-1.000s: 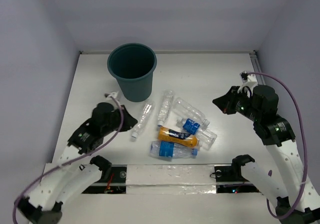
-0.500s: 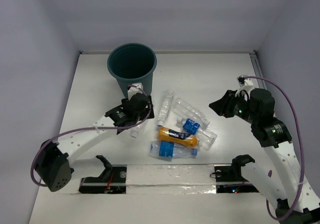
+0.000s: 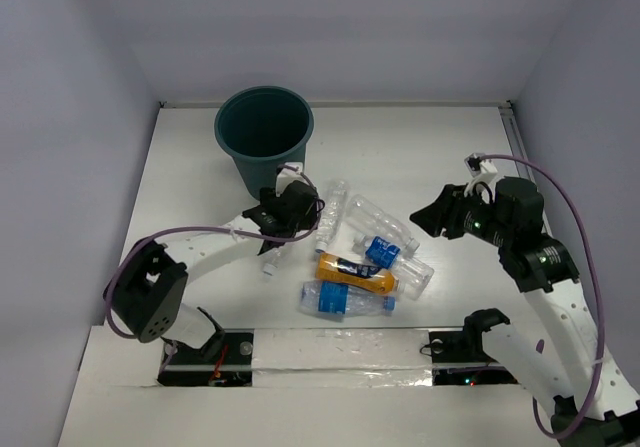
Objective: Put the plastic bottles in the bin
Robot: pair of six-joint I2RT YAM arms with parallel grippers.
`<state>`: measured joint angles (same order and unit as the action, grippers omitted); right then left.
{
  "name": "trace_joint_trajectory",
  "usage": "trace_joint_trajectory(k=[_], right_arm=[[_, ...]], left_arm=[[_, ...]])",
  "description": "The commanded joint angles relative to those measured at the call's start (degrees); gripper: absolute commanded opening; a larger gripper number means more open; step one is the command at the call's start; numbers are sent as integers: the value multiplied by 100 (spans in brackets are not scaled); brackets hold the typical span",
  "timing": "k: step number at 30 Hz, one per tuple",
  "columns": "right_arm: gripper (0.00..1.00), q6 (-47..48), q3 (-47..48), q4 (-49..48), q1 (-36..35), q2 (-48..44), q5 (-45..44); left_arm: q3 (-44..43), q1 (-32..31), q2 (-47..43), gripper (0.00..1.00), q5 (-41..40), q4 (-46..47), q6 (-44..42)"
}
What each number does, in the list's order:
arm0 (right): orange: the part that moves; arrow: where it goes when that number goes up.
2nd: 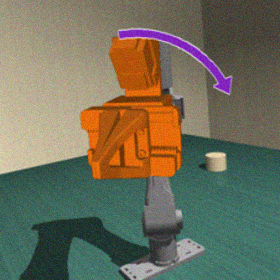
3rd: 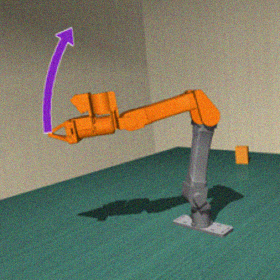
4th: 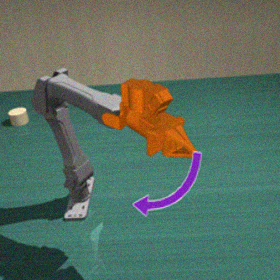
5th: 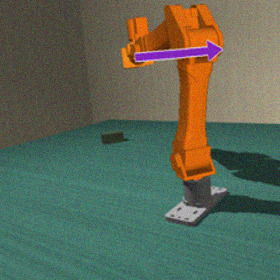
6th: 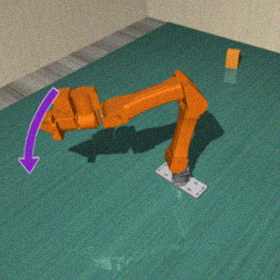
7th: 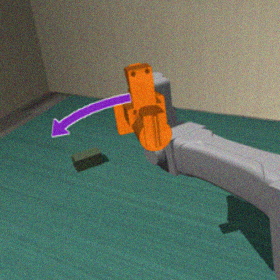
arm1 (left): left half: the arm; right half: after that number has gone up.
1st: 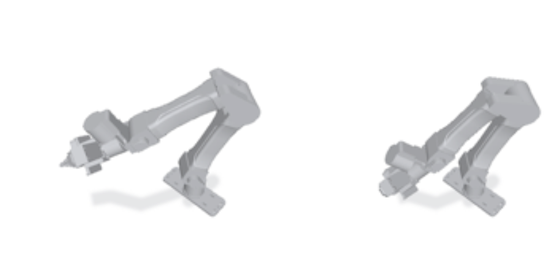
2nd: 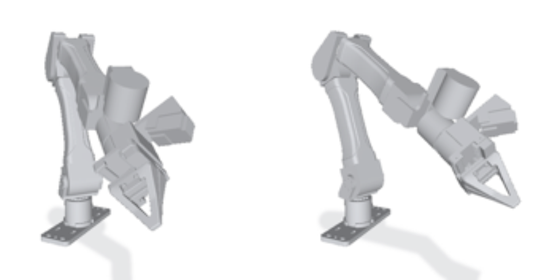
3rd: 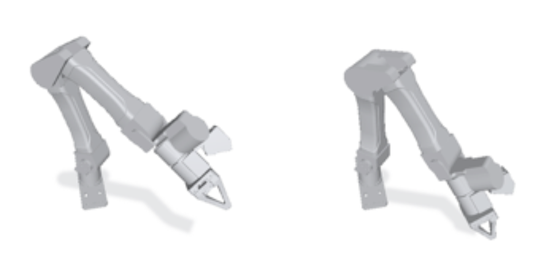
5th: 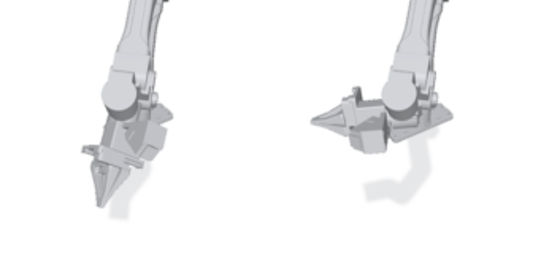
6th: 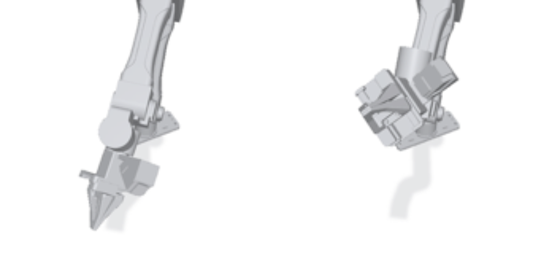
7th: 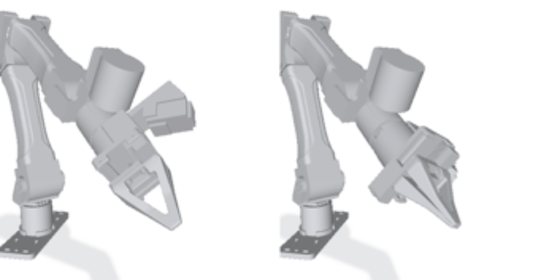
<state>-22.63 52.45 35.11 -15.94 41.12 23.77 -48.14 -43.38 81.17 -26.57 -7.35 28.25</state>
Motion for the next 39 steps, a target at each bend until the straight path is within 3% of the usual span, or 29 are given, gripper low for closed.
trace_joint_trajectory(k=[1,7,12,15,18,24,33,39], right_arm=[[53,119,-33,-312,-32,10,251],[69,329,-147,-313,-32,395,453],[81,646,-7,-277,-32,1377,260],[85,681,353,-216,-32,2264,76],[91,848,845,-163,-84,3125,-134],[98,1507,2084,592,-312,4534,-839],[100,1973,2981,997,-962,6142,-1137],[100,2079,3641,1208,-1173,6917,-1410]], left_arm=[[-213,31,302,75,-191,489,-258],[-319,145,961,75,-174,647,-303],[-301,198,1130,72,28,674,-267],[-222,198,1068,64,116,674,-285],[-56,198,875,58,213,674,-250],[261,198,225,32,459,639,-101],[69,198,-1233,29,960,138,-21],[-1421,198,-1929,29,856,-547,-381]])
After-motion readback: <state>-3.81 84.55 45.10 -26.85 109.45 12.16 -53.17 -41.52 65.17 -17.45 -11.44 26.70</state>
